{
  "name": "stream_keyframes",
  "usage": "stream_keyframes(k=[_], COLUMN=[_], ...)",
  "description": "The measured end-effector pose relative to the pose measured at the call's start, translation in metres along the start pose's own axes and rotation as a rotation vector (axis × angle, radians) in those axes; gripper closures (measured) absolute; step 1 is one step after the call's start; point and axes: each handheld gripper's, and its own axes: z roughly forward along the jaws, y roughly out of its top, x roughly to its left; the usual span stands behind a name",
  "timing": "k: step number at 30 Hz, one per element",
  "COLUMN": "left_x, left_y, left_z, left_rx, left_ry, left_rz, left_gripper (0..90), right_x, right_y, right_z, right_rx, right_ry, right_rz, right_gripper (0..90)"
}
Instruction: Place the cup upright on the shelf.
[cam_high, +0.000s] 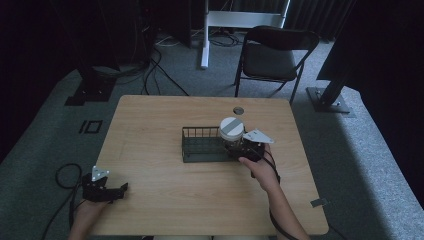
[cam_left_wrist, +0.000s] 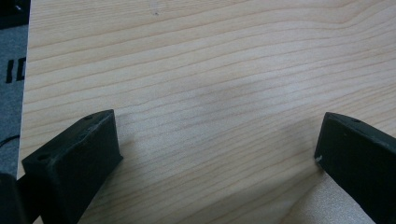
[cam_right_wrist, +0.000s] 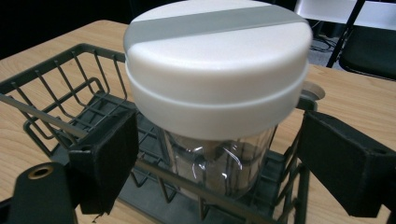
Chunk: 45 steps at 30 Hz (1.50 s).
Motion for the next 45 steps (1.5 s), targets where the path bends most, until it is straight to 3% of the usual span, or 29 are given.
stream_keyframes(k=[22, 28, 45], left_x=[0.000, 0.000, 0.000], left_y=[0.000, 0.000, 0.000], left_z=[0.000, 0.000, 0.000], left_rx=[0.000, -0.001, -0.001], left_ry=[0.000, 0.000, 0.000], left_rz=[0.000, -0.001, -0.001], left_gripper=[0.1, 0.1, 0.2], right_x=[-0.027, -0.037, -0.063], right_y=[-0.025, -0.038, -0.073], right_z=[-0.039, -0.044, -0.046], right_rx=[-0.017, -0.011, 0.080], right_ry=[-0.033, -0.056, -0.156], right_rz=[0.028, 0.064, 0.079], right_gripper=[12.8, 12.8, 12.7])
